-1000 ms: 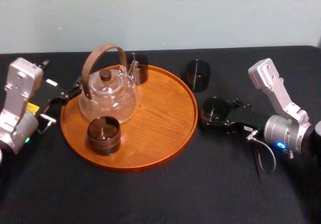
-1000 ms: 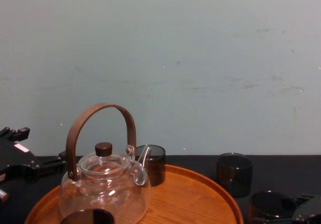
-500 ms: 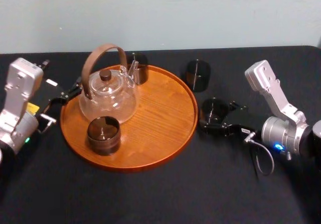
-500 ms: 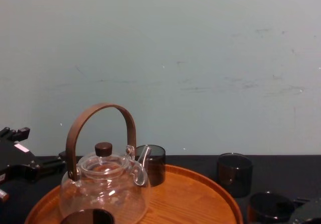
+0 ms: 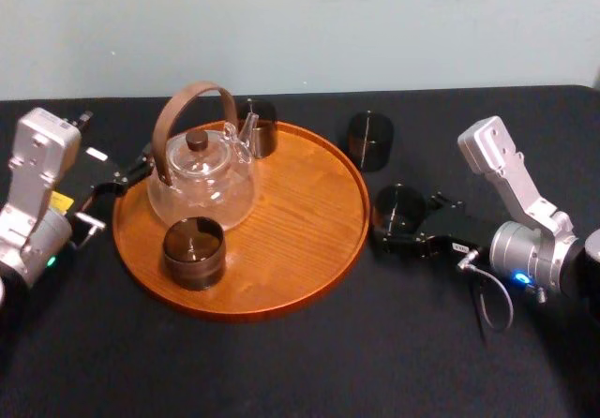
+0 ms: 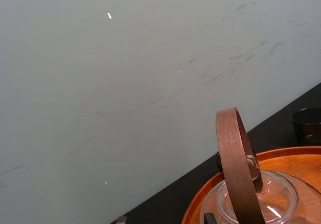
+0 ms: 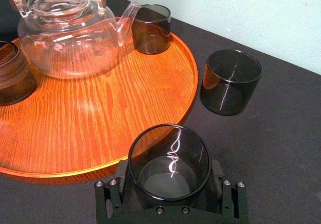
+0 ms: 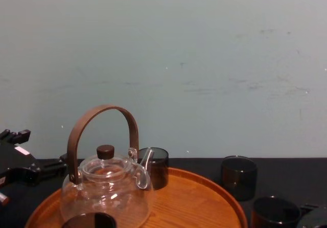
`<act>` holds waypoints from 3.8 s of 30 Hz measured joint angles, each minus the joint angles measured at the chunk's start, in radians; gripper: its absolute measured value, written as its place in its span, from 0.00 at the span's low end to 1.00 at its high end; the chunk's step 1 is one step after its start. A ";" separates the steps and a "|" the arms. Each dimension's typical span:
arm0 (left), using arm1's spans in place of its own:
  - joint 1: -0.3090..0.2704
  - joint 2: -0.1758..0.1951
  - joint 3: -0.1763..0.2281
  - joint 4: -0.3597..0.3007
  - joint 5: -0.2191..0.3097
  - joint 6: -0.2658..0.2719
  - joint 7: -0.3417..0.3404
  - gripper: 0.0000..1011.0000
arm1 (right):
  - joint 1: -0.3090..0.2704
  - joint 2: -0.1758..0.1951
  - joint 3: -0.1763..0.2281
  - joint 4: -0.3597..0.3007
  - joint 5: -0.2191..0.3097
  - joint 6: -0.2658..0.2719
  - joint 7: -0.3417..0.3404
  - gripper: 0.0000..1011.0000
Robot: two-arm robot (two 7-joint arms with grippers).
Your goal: Pick up the glass from the table and place it on the tray.
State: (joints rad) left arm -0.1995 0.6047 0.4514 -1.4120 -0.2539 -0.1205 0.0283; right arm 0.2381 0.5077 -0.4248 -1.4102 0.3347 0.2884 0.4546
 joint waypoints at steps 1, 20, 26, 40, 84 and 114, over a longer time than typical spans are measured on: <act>0.000 0.000 0.000 0.000 0.000 0.000 0.000 0.99 | 0.000 0.000 0.000 0.000 0.000 0.000 0.000 0.99; 0.000 0.000 0.000 0.000 0.000 0.000 0.000 0.99 | 0.001 0.001 0.000 0.001 0.001 0.000 0.004 0.89; 0.000 0.000 0.000 0.000 0.000 0.000 0.000 0.99 | 0.001 0.001 0.000 0.001 0.001 0.001 0.004 0.89; 0.000 0.000 0.000 0.000 0.000 0.000 0.000 0.99 | -0.031 0.047 0.032 -0.078 0.043 0.005 0.027 0.89; 0.000 0.000 0.000 0.000 0.000 0.000 0.000 0.99 | 0.176 -0.074 -0.085 0.050 0.053 -0.014 0.021 0.89; 0.000 0.000 0.000 0.000 0.000 0.000 0.000 0.99 | 0.279 -0.225 -0.130 0.282 -0.055 -0.139 0.039 0.89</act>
State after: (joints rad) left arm -0.1995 0.6047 0.4514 -1.4120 -0.2539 -0.1205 0.0283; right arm 0.5175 0.2828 -0.5544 -1.1283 0.2800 0.1490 0.4933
